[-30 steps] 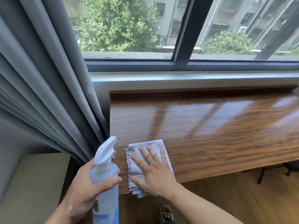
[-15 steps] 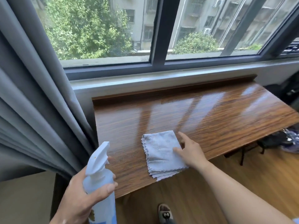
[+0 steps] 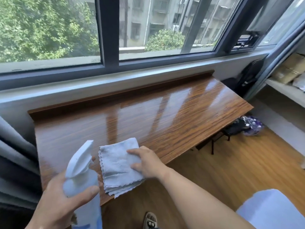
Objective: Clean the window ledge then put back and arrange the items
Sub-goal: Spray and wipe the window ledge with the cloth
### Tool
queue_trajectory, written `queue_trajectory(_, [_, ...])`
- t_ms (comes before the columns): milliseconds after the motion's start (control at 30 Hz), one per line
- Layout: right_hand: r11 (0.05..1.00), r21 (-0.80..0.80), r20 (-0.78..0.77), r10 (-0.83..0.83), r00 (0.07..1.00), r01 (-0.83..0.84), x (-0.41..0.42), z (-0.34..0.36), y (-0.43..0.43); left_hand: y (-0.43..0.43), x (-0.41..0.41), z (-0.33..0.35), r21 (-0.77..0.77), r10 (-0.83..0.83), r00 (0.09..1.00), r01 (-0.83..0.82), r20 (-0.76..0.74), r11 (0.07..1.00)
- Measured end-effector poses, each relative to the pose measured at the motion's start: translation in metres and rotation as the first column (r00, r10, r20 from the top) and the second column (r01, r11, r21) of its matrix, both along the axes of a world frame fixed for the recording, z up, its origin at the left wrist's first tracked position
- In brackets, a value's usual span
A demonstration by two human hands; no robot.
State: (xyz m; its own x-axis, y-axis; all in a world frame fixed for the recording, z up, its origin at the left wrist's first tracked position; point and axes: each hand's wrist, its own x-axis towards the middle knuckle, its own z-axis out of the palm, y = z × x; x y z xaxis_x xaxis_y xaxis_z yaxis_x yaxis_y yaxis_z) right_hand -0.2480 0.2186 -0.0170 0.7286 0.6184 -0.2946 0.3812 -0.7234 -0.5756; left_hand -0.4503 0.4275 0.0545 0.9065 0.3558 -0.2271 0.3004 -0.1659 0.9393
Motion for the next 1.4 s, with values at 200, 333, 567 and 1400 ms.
queue_trajectory(200, [0.995,0.079,-0.003,0.061,0.998,-0.06,0.045,0.001,-0.04,-0.06,0.076,0.039,-0.047,-0.012,0.999,0.014,0.037,0.999])
queue_trajectory(333, [0.99,0.124,-0.002,0.071,0.997,-0.07,0.087,0.004,-0.078,-0.093,0.125,0.04,-0.053,0.018,0.999,-0.015,0.049,0.998])
queue_trajectory(567, [0.987,0.148,0.022,0.064,0.998,-0.067,0.165,0.009,-0.139,-0.144,0.213,0.036,0.027,-0.032,0.997,0.03,0.071,0.999])
queue_trajectory(1400, [0.985,0.171,-0.016,-0.032,0.999,0.035,0.402,0.004,-0.257,-0.221,0.487,0.022,0.145,-0.174,0.975,0.154,0.14,0.977])
